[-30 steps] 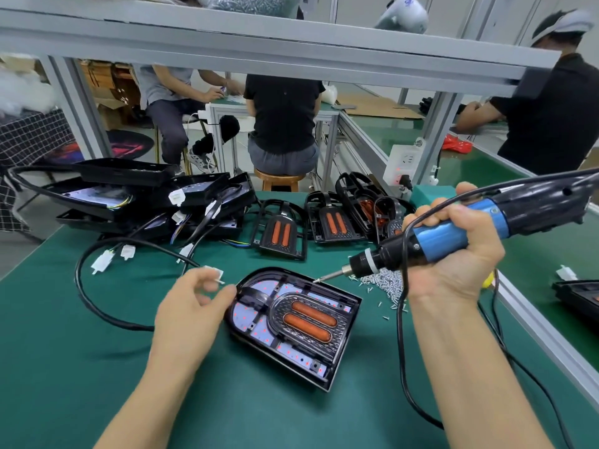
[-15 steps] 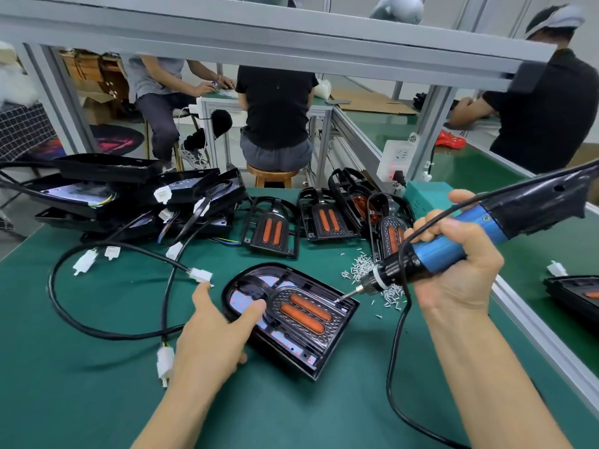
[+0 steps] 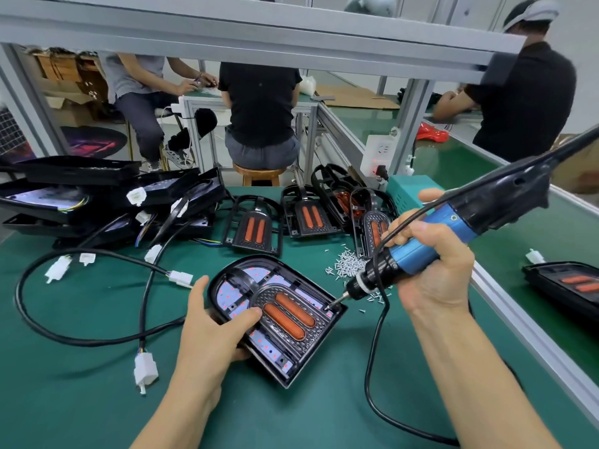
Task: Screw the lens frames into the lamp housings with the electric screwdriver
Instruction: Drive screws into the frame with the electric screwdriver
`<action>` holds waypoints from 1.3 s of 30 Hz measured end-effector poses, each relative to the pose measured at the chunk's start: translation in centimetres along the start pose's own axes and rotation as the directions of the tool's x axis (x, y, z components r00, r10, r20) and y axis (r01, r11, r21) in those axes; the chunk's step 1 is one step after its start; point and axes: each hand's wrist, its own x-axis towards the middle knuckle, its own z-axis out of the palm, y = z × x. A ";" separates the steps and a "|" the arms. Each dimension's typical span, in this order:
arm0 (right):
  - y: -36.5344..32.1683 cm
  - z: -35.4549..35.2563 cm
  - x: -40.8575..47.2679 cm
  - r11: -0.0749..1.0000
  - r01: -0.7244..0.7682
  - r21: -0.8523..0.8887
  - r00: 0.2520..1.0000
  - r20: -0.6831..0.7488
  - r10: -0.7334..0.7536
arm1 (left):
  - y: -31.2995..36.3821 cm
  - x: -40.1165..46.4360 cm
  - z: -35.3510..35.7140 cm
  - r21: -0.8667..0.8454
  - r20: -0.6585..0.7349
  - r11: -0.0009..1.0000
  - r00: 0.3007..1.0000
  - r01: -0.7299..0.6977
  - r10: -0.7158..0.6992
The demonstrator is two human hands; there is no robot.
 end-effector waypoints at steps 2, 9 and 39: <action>0.1 0.0 0.0 1.000 -0.002 -0.008 1.000 0.021 0.002 | -0.1 0.1 0.1 -0.008 0.006 1.000 1.000 -0.020 0.020; 0.6 0.0 0.1 0.993 0.012 -0.119 0.991 0.137 0.004 | -0.2 0.8 0.9 -0.025 0.004 0.997 0.998 -0.070 0.070; 1.5 0.8 2.3 0.975 -0.194 -0.108 0.830 0.512 0.222 | -0.8 1.9 2.1 -0.107 -0.051 0.992 0.997 -0.069 0.064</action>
